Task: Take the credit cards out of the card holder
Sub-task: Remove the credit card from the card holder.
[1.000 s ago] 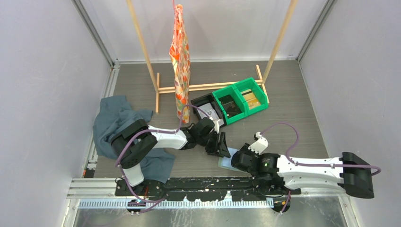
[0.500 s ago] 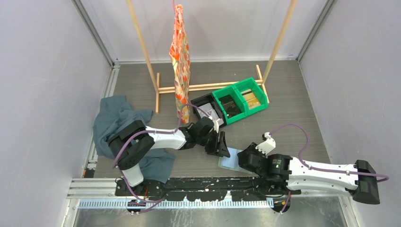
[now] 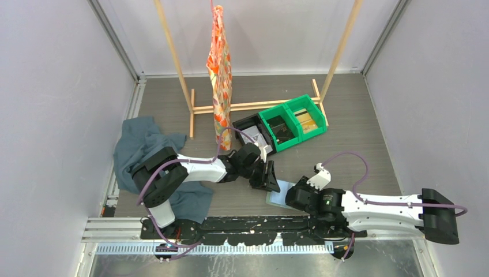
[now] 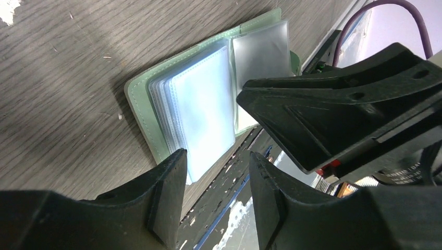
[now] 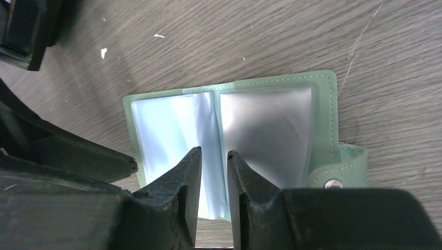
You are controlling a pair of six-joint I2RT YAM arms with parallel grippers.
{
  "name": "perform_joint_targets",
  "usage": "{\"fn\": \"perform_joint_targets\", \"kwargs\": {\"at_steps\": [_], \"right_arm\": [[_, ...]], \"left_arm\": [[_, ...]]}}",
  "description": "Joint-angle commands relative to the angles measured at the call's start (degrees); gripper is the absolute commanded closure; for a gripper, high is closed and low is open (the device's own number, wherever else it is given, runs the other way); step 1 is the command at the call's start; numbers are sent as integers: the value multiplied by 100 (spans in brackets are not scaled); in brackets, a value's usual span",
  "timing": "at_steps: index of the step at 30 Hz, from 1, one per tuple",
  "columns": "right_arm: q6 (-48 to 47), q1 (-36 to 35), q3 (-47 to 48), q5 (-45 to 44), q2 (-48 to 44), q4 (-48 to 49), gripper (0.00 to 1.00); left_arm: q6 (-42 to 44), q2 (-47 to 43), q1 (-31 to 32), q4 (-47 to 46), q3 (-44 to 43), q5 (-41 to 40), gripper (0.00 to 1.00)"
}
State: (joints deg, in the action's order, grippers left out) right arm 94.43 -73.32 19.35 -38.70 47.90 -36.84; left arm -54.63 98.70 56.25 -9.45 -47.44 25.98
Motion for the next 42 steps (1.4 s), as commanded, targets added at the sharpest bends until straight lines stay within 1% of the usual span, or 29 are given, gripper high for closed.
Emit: {"fn": "perform_joint_targets", "kwargs": {"at_steps": [1,7,14,18,24,27,32,37,42], "right_arm": [[-70,23,-98,-58,101,446,69],[-416,49,-211,90,48,920,67],[-421,63,-196,169,-58,752,67],[-278,59,-128,-40,-379,111,67],[-5,63,-166,-311,-1324,-825,67],[78,56,-169,-410,-1717,-1217,67],[130,60,-99,-506,-2006,-1644,67],[95,61,-68,-457,-2003,-1635,66],[-435,57,107,-507,-1624,-920,58]], "left_arm": [[110,-257,26,-5,16,-36,51],[119,-238,26,0,0,-30,51],[211,-249,26,52,-73,54,52],[401,-311,26,290,-203,125,53],[797,-428,26,813,-421,34,53],[906,-458,26,924,-499,25,53],[1066,-509,26,1241,-577,-147,53],[1060,-451,26,1201,-580,-103,53],[1060,-449,26,1190,-573,-104,55]]}}
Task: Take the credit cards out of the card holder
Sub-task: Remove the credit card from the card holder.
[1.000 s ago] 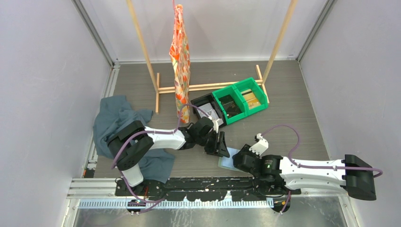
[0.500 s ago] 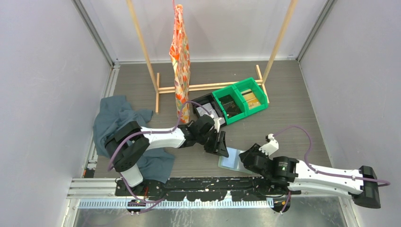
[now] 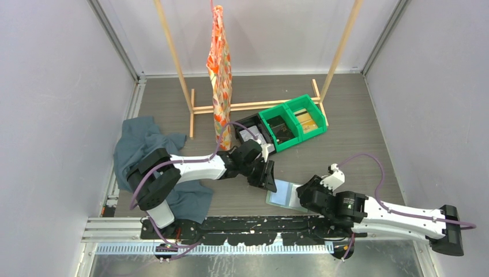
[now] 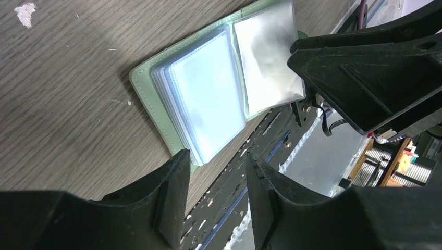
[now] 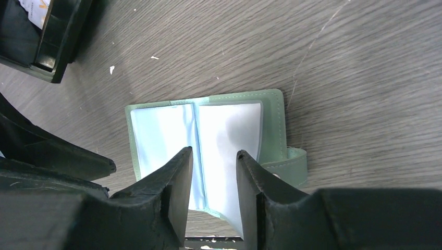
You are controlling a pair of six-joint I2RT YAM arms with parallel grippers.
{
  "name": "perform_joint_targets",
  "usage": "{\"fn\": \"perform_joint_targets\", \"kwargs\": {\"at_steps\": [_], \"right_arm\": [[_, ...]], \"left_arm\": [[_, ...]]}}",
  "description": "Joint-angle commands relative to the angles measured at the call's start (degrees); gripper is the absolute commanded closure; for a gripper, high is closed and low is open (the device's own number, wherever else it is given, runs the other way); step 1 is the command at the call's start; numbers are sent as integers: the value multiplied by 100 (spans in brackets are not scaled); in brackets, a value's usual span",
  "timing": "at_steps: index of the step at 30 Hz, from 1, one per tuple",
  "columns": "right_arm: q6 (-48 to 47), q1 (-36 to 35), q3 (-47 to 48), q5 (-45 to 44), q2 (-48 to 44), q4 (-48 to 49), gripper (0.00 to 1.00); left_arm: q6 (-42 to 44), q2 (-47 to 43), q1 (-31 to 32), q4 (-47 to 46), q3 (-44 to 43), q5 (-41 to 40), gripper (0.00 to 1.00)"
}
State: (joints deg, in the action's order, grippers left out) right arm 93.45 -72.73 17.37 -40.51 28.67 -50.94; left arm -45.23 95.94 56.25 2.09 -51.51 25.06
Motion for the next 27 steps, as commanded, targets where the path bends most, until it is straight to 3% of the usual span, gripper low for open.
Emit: {"fn": "perform_joint_targets", "kwargs": {"at_steps": [1,5,11,14,19,24,27], "right_arm": [[-520,-3,397,-352,460,635,56],[-1430,244,738,-366,1238,1294,48],[-3097,2136,771,1290,1511,2344,46],[-3455,2610,830,1605,1520,2328,46],[-3384,2702,628,1957,1480,2302,45],[-2818,2707,-36,2498,1060,2454,63],[-2573,2703,-313,2725,601,2399,69]], "left_arm": [[121,-194,26,49,-155,-47,55],[57,-384,26,-3,-13,-226,55],[155,-522,18,302,-14,-421,55],[48,-579,20,148,129,-424,55],[-142,-544,26,-153,237,-376,55],[-242,-356,33,-393,272,-238,56],[-281,-187,56,-539,256,-81,56]]}}
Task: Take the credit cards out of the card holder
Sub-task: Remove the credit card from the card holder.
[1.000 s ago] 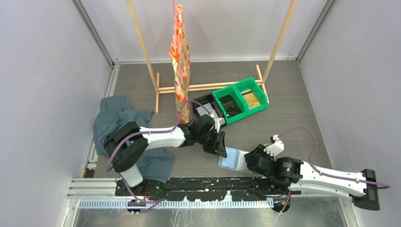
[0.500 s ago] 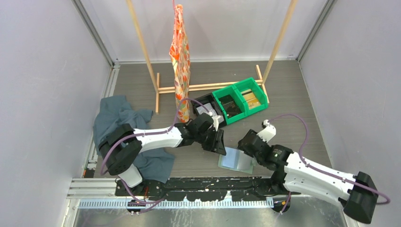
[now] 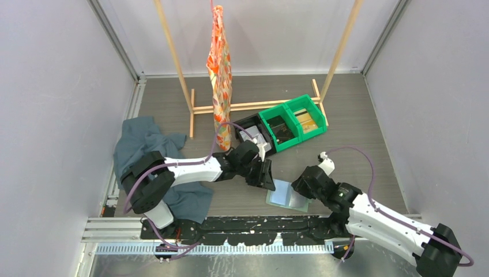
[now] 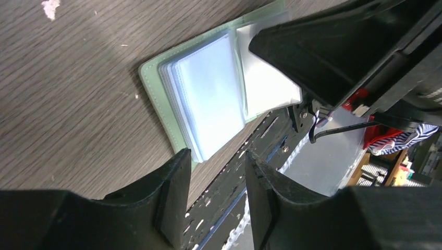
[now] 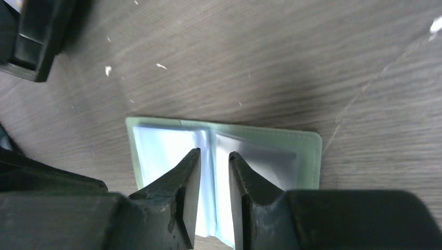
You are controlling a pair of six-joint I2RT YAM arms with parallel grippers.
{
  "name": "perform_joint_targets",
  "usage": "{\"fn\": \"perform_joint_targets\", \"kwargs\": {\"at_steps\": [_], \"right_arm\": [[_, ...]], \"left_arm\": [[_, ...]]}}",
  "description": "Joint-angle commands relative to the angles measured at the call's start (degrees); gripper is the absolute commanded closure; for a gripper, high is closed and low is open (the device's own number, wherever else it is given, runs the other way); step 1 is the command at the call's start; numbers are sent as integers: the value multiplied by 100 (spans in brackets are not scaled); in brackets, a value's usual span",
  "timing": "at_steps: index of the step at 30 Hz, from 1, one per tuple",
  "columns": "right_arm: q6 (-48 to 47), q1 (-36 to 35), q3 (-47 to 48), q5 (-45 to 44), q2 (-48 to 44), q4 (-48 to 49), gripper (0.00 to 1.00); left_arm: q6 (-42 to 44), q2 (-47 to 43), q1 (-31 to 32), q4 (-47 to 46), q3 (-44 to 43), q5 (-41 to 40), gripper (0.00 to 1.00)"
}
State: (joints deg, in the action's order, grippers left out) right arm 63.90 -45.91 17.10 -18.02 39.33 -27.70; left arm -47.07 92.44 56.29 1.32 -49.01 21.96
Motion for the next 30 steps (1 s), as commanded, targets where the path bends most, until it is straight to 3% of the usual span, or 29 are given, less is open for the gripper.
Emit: {"fn": "perform_joint_targets", "kwargs": {"at_steps": [1,7,15,30], "right_arm": [[428,21,-331,503,-615,2,71],[405,22,-262,476,-1015,-486,82],[652,16,-448,598,-625,-320,82],[701,12,-648,439,-930,-601,80]], "left_arm": [[-105,233,57,-545,-1,298,56],[-256,613,66,-879,-63,430,56],[-329,824,66,-967,-246,530,56],[-685,1120,166,-1543,-701,1122,58]]}}
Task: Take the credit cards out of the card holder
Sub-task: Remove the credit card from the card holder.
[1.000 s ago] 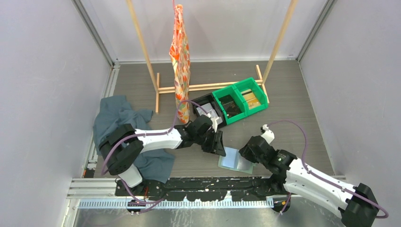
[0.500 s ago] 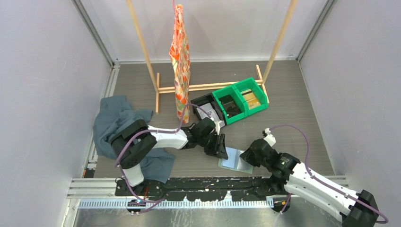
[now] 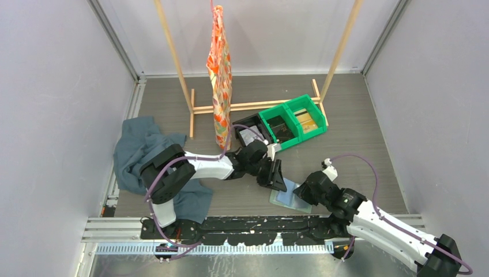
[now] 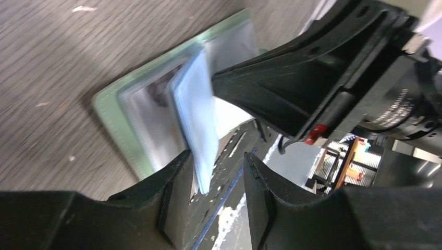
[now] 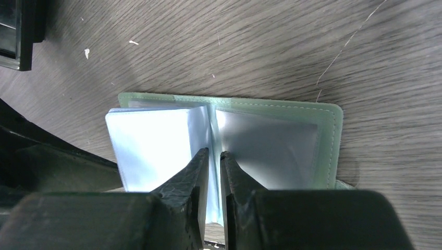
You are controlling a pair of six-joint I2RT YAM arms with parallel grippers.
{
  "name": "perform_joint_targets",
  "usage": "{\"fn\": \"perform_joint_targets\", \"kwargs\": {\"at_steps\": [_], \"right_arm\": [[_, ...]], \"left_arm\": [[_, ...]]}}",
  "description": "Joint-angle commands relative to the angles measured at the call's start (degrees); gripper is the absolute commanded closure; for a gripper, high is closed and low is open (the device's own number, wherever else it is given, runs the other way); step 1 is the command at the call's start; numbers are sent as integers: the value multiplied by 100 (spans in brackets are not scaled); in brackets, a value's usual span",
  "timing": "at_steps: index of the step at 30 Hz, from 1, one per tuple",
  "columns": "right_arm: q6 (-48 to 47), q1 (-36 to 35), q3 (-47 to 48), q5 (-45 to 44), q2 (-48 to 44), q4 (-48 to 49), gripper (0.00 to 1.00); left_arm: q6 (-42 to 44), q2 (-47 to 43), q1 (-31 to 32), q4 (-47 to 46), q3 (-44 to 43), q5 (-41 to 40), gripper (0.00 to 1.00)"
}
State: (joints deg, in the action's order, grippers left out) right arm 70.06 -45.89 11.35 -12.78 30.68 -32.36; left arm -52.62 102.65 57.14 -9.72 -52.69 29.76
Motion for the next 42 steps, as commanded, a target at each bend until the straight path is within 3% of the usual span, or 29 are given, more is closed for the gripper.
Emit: {"fn": "perform_joint_targets", "kwargs": {"at_steps": [1,6,13,22,27,32,39,42], "right_arm": [[105,12,-38,-91,-88,-194,80],[196,10,603,-200,-382,-1131,73],[603,10,1805,-1442,-1108,-3078,56],[745,10,2308,-1810,-1748,-3671,52],[718,14,2262,-1674,-1641,-3538,52],[535,10,1958,-1284,-1200,-2697,54],[548,15,1322,-677,-360,-1168,72],[570,10,939,-410,-170,-412,79]], "left_arm": [[-146,119,110,-443,-389,360,58],[-178,76,207,-422,-584,396,58],[-266,466,410,-507,-944,490,58],[-617,1071,724,-960,-1321,640,58],[-440,623,666,-774,-1095,555,57],[-469,63,352,-842,-483,467,56],[-391,-357,-38,-292,210,64,57],[-441,-307,-172,-263,363,-31,65]]}}
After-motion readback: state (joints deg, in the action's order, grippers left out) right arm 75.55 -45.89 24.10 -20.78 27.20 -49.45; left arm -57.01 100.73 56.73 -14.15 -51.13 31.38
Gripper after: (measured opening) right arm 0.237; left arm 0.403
